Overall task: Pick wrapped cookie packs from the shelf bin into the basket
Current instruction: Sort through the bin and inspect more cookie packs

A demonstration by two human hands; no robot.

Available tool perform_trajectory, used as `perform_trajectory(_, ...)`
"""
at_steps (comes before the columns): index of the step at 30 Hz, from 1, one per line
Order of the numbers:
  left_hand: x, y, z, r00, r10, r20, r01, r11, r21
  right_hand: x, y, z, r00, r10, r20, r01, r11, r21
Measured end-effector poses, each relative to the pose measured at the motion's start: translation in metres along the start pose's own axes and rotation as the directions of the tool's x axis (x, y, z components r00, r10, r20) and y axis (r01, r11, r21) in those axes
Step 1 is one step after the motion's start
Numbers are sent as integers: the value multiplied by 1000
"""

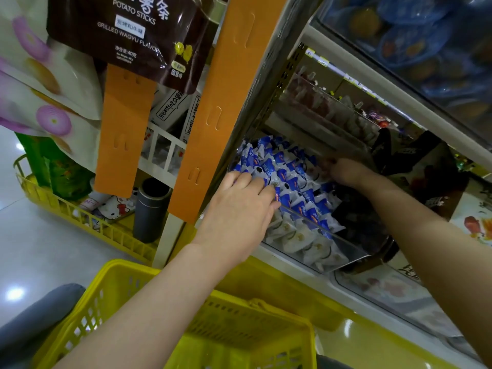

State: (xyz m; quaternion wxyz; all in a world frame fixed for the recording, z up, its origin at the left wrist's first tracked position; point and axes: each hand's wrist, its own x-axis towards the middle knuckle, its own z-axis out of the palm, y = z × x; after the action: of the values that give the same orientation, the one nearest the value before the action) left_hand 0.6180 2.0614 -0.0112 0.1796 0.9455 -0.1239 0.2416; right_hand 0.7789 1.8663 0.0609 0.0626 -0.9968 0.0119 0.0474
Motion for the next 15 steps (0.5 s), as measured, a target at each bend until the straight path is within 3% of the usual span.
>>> perform_trajectory(5, -1, 0, -3, 1000, 0, 26, 0, 1000, -4, -1, 9, 4, 998, 61, 25, -55, 981, -186)
perform_trajectory(15, -1, -2, -2, 999, -1, 54, 3, 999, -33, 8, 5, 22, 991, 103, 90, -74, 958, -277)
